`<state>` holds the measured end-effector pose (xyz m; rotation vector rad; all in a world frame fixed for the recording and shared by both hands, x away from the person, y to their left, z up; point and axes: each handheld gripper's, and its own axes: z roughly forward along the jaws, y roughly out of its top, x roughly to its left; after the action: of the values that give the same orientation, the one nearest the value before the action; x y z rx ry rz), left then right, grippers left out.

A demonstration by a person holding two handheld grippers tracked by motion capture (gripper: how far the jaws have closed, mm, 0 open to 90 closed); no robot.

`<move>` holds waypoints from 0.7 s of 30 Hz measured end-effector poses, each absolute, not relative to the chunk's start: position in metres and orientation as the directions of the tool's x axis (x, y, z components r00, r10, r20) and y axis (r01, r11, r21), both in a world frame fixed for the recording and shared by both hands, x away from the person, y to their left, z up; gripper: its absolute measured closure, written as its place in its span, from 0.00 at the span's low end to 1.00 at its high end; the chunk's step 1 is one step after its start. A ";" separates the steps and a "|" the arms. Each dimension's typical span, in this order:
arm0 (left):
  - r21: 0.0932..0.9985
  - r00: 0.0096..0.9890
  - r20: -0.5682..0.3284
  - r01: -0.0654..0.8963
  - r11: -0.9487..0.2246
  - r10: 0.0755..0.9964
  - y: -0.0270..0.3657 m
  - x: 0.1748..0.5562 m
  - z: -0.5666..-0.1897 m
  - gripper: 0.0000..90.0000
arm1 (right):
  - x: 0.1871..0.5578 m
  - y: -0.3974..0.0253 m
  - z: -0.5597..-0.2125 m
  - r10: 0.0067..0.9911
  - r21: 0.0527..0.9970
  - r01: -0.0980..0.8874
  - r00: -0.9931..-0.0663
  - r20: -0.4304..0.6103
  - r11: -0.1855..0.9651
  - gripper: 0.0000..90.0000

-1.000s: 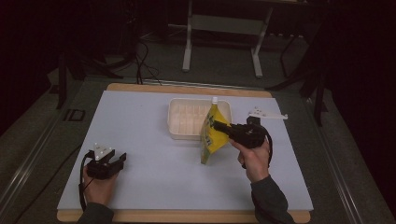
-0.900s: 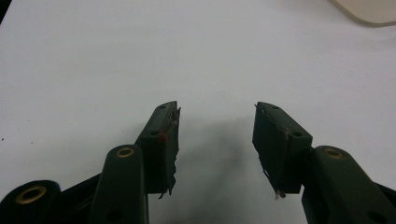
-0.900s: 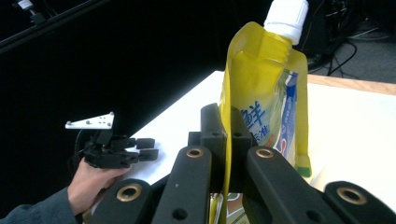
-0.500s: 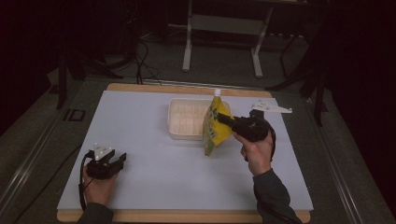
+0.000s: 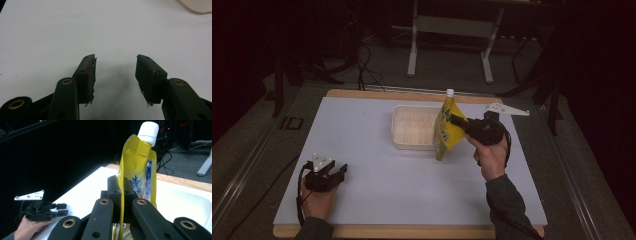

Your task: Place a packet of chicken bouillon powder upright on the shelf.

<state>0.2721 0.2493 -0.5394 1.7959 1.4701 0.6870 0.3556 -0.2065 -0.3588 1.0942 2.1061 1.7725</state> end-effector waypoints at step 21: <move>0.794 0.212 -0.032 0.598 -0.104 0.977 0.249 0.272 -0.539 0.55 | 0.370 -0.216 -0.352 0.666 0.923 0.385 -0.690 0.282 0.008 1.00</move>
<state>0.2719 0.2494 -0.5393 1.7921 1.4682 0.6900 0.3697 -0.2158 -0.3521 1.0983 2.0488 1.7429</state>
